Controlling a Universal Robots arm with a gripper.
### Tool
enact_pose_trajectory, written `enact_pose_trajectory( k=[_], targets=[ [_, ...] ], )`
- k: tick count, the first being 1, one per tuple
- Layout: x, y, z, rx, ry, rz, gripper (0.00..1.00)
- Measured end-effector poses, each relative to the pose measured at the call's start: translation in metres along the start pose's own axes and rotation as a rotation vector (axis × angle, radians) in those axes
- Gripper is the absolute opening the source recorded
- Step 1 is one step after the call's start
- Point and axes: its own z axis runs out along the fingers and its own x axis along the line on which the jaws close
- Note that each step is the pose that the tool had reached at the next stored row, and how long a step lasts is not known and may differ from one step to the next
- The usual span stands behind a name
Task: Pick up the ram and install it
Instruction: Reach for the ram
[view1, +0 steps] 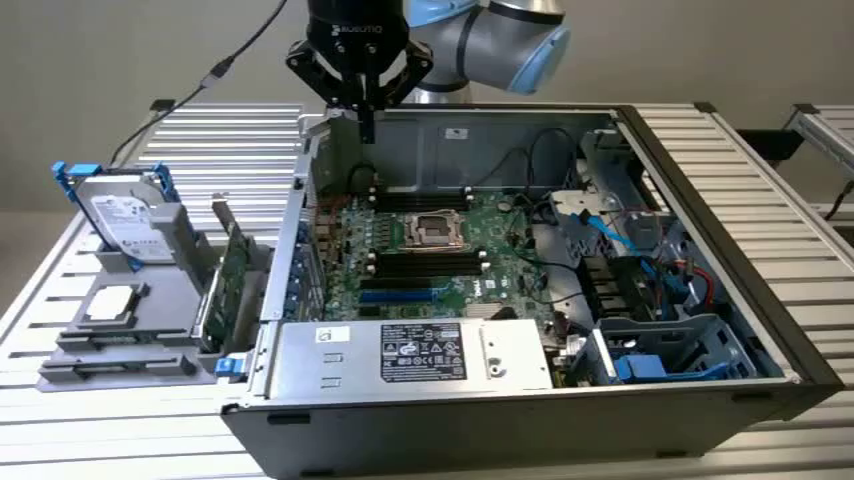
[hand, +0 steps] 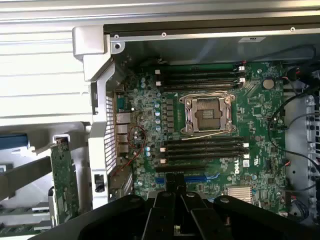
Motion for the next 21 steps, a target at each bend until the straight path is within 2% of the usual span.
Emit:
enact_pose_trajectory(
  k=[10,13,16,21],
  targets=[
    [0.001,-0.0001,-0.0001,0.0003,0.0009,0.0,0.11],
    [0.011,-0.0008,0.0008,0.0015,0.0174,0.001,0.11],
    [0.023,-0.0019,0.0022,0.0024,0.0285,0.001,0.11],
    [0.045,-0.0071,0.0054,0.0024,0.0298,0.001,0.11]
  ],
)
